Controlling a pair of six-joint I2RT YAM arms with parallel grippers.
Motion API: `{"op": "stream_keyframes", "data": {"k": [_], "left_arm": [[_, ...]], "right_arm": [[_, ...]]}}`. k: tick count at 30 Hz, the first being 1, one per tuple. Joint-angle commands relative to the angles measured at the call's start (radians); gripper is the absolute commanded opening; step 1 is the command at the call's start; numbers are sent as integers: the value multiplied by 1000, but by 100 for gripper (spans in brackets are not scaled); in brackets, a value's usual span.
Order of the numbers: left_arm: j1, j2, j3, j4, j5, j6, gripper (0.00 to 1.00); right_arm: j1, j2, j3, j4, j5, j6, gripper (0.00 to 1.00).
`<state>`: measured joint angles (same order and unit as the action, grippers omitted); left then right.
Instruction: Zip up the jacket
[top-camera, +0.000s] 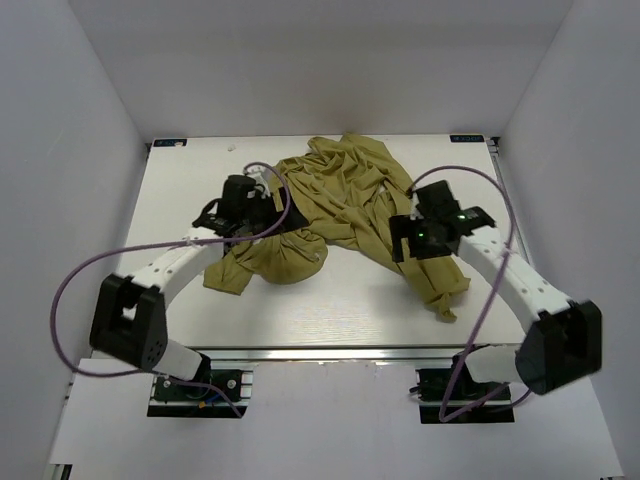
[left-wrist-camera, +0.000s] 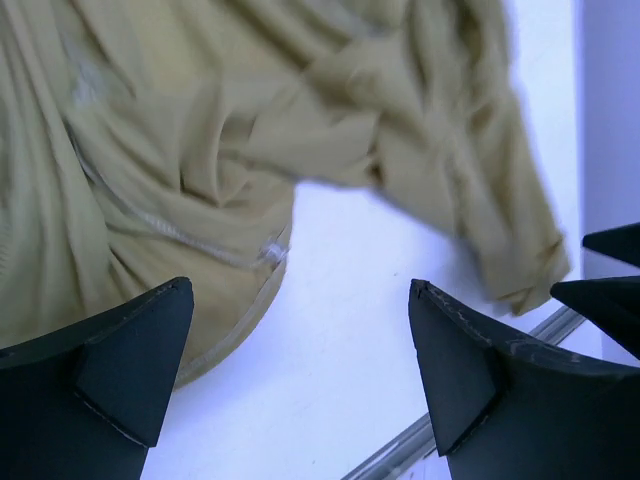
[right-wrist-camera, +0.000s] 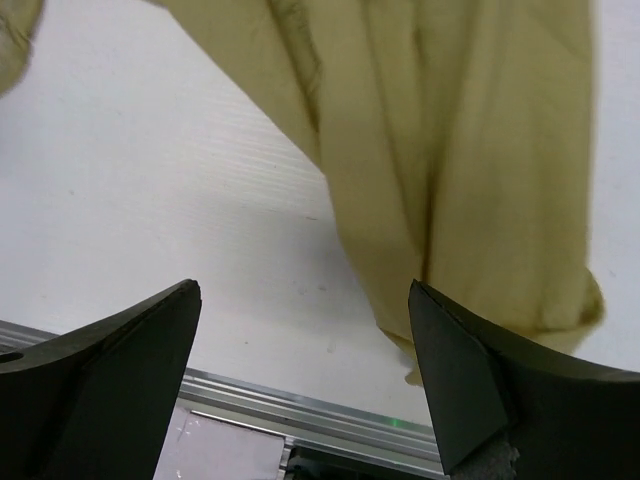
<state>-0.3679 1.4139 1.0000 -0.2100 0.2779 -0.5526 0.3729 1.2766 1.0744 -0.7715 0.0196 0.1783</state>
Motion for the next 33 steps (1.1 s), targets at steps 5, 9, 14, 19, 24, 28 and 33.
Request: {"op": "stream_keyframes", "data": {"k": [5, 9, 14, 19, 24, 28, 33], "left_arm": [[-11, 158, -15, 35, 44, -63, 98], [-9, 240, -11, 29, 1, -52, 98], [47, 381, 18, 21, -46, -41, 98], [168, 503, 118, -15, -84, -4, 98], [192, 615, 348, -90, -140, 71, 98], [192, 596, 417, -156, -175, 111, 98], [193, 379, 301, -176, -181, 77, 98]], "right_arm": [[87, 283, 87, 71, 222, 55, 88], [80, 404, 148, 81, 345, 55, 82], [60, 596, 284, 35, 332, 32, 44], [-44, 707, 511, 32, 225, -2, 7], [-190, 796, 718, 15, 50, -13, 0], [-287, 794, 762, 14, -122, -16, 3], [-287, 570, 501, 106, -214, -80, 70]]}}
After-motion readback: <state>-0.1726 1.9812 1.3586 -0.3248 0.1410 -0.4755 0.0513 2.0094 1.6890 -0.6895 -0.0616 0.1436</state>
